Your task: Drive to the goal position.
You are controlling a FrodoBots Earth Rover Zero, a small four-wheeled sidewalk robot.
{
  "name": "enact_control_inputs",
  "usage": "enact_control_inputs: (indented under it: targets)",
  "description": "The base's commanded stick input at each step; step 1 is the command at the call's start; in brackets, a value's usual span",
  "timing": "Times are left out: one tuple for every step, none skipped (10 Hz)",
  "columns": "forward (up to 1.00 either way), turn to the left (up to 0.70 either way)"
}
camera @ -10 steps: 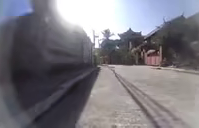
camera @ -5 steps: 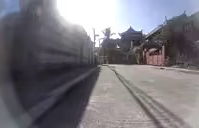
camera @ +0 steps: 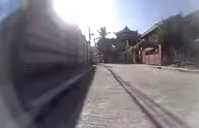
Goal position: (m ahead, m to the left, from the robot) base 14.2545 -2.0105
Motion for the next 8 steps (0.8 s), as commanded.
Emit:
enact_control_inputs:
  targets:
    - [0.85, -0.03]
    - [0.85, -0.03]
    - [0.85, -0.03]
    - [0.85, -0.03]
    - [0.85, -0.03]
    - [0.85, -0.03]
    - [0.85, -0.03]
    - [0.85, -0.03]
